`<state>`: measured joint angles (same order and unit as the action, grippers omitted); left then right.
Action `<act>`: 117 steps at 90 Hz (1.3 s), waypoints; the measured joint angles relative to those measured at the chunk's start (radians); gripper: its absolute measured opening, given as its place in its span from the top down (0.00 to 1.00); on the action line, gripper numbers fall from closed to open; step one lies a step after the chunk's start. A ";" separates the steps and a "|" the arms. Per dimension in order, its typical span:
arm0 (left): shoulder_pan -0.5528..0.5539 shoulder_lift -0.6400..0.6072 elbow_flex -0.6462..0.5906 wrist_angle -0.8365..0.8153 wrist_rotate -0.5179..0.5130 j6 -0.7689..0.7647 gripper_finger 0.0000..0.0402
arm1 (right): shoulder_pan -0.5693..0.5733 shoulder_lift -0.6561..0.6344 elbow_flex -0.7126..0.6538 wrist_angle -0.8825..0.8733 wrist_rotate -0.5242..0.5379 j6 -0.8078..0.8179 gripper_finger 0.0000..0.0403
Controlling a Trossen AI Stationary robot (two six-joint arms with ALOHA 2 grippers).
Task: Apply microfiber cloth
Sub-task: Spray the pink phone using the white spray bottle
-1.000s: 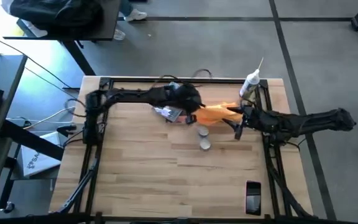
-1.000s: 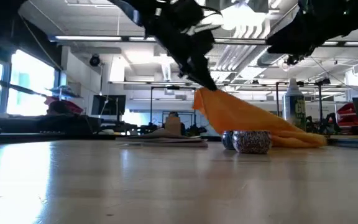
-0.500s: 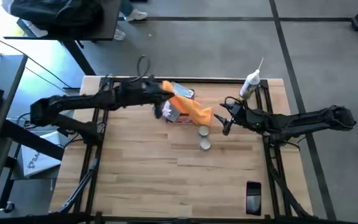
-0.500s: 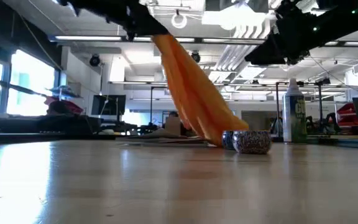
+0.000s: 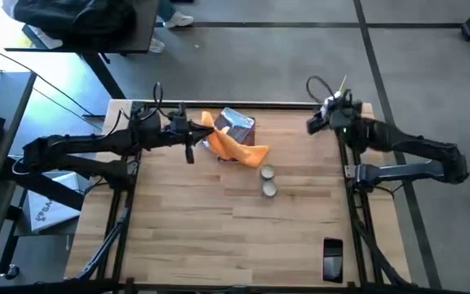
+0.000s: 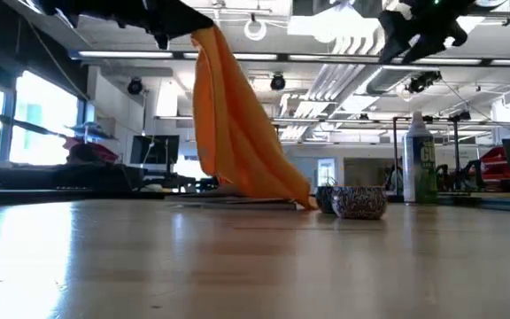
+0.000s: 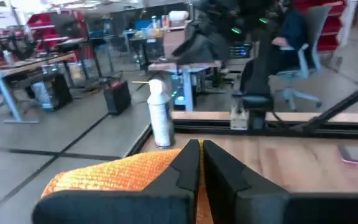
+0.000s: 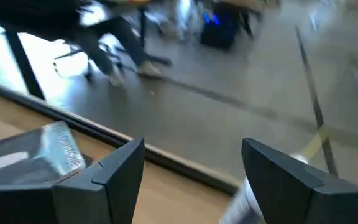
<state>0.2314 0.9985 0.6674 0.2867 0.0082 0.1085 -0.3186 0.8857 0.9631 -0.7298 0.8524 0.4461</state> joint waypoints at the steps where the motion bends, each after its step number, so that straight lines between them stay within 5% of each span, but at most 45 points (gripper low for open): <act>1: -0.002 0.000 -0.002 0.003 0.000 -0.001 1.00 | -0.010 0.002 0.007 -0.017 -0.002 0.022 0.41; 13: -0.022 0.000 -0.026 0.005 -0.009 -0.024 1.00 | -0.109 0.017 0.040 -0.138 -0.008 0.221 0.41; 37: -0.057 -0.001 -0.053 -0.050 -0.048 -0.029 1.00 | -0.258 0.083 -0.022 -0.148 -0.049 0.364 0.41; 75: -0.120 -0.012 -0.053 -0.176 -0.029 -0.031 1.00 | -0.512 0.244 -0.026 -0.072 -0.155 0.308 0.48; 117: -0.170 -0.180 -0.053 -0.298 -0.033 -0.010 1.00 | -0.521 0.254 -0.026 -0.044 -0.168 0.299 0.71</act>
<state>0.0616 0.8181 0.6140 -0.0113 -0.0246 0.0986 -0.8398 1.1400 0.9375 -0.7742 0.6844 0.7455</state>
